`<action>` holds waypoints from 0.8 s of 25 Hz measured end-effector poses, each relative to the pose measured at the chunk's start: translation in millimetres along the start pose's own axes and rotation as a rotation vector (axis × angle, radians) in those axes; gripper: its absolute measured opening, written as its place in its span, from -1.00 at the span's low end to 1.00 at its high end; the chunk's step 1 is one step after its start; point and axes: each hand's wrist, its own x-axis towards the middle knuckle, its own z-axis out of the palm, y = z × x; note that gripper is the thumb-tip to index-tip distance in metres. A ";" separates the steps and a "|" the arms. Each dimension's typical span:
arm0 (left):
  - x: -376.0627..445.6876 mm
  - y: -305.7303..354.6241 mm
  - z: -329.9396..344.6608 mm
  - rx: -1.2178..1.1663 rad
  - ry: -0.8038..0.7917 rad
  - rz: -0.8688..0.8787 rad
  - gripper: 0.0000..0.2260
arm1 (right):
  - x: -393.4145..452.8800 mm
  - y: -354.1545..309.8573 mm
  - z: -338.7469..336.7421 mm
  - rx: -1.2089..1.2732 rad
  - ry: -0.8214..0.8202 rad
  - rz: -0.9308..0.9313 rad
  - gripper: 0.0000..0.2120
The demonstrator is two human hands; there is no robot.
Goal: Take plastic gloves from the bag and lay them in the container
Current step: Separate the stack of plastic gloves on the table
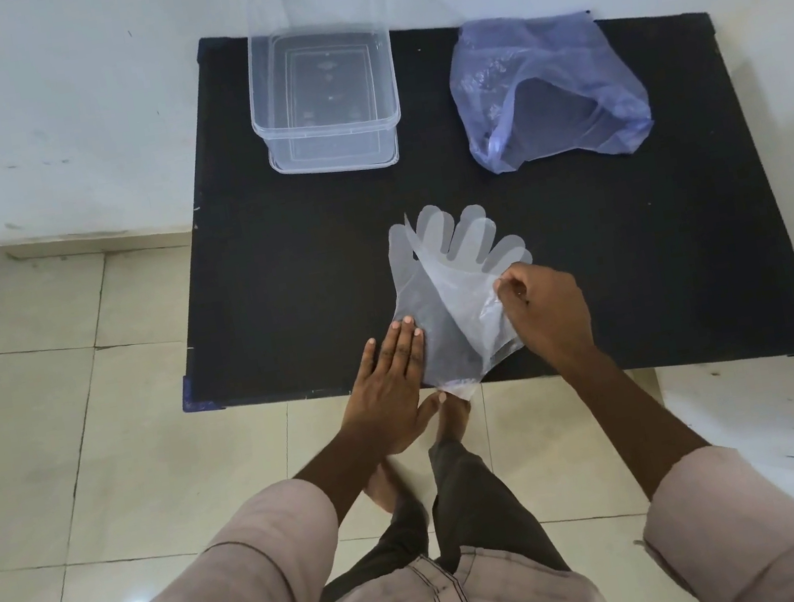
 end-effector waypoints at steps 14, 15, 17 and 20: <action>1.8 1.8 -36.8 -0.010 -0.183 0.024 -0.27 | 47.8 -18.8 -112.5 -0.263 0.133 -0.156 -0.80; 2.3 1.8 -38.8 -0.019 -0.194 0.024 -0.27 | 48.8 -21.7 -119.1 -0.266 0.138 -0.152 -0.79; 2.3 1.2 -42.0 -0.042 -0.189 0.025 -0.28 | 49.9 -27.0 -132.0 -0.299 0.146 -0.161 -0.77; 2.3 -0.3 -43.2 -0.062 -0.180 0.030 -0.28 | 49.0 -35.4 -146.3 -0.304 0.099 -0.185 -0.75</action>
